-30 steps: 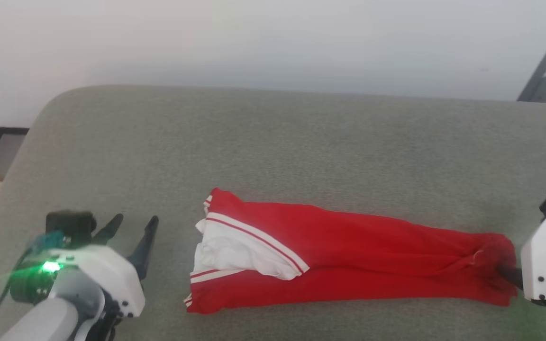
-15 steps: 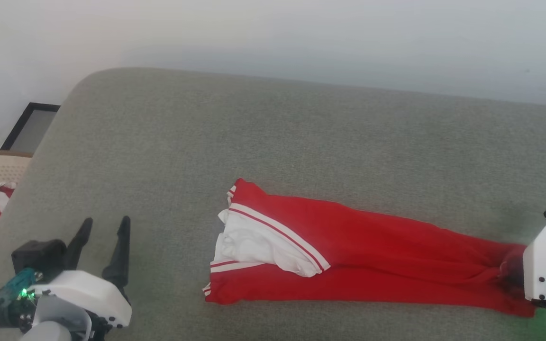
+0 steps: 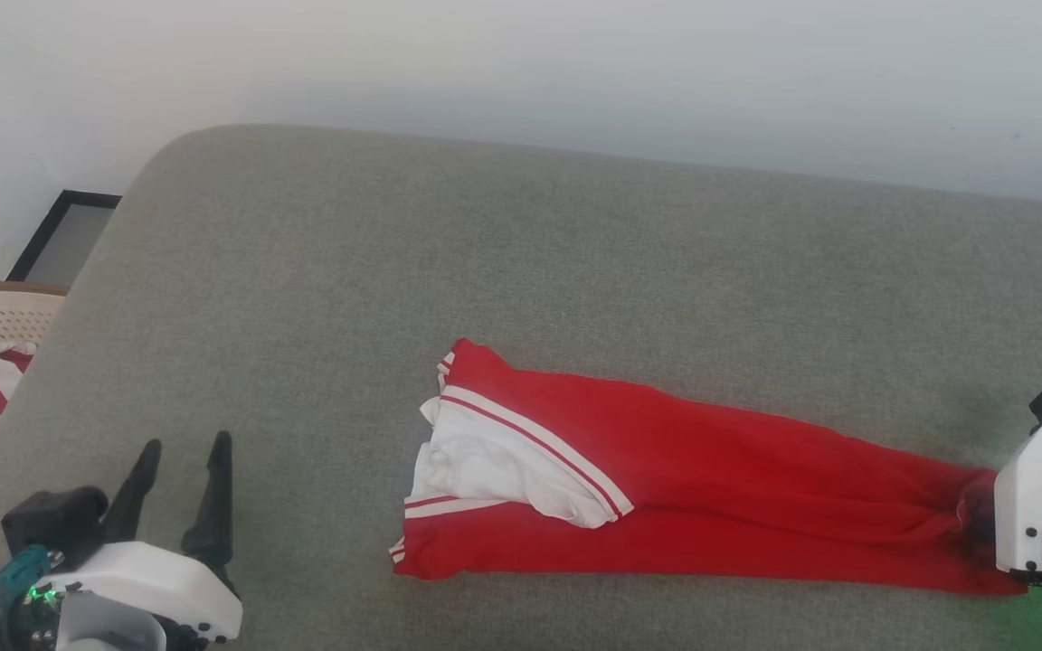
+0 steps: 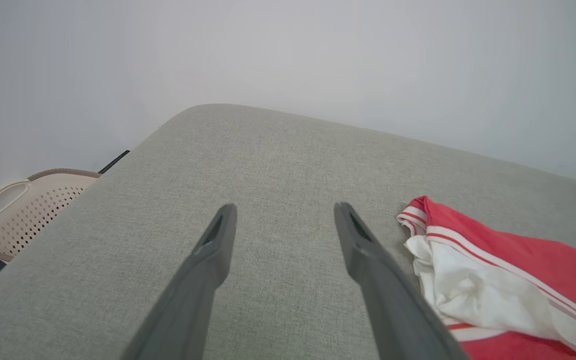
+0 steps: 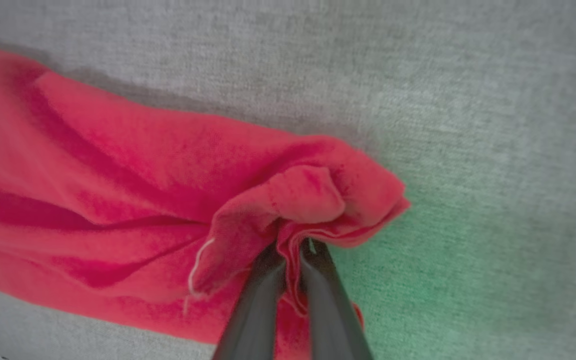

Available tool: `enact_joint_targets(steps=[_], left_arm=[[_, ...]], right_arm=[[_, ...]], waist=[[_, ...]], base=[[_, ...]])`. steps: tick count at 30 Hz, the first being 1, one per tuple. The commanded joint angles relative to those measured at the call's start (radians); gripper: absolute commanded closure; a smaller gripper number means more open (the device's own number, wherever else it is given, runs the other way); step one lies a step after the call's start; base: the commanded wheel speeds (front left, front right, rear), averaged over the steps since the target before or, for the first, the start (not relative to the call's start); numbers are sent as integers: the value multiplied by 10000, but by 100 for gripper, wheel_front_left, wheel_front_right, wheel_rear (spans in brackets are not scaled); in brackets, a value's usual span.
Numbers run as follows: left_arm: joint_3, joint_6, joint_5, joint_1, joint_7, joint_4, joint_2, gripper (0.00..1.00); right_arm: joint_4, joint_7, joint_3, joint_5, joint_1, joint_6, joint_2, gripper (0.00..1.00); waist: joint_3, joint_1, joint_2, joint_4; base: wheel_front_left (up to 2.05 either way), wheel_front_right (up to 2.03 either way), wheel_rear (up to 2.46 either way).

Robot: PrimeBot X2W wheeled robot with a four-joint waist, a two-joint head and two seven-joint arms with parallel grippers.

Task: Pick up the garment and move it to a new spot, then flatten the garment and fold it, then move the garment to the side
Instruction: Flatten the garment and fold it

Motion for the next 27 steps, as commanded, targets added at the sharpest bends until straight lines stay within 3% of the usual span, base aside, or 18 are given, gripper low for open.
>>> enact_joint_targets(steps=[1,15,21,27], left_arm=[[175,-91,183,93,-48,-37,-94,0],[642,-468,640,468,-53,109,-386,0],[705,-583,819,505,-54,164,-384,0],[698,-702,833,692,-54,217,-374,0]], right_arm=[[116,-168,117,75,26,-24,41,100],[988,-1051,-271,-19,-211,-24,-1505,100],[965,-1142,-149,60,-276,-23,-1557,100],[-167,-961,109,740,69,-18,-1258,100]], waist=[[-19,0,-1,-42],[-237,0,-1,-553],[-473,0,-1,-881],[-945,0,-1,-1070]], base=[[0,0,0],[0,0,0],[0,0,0],[0,0,0]])
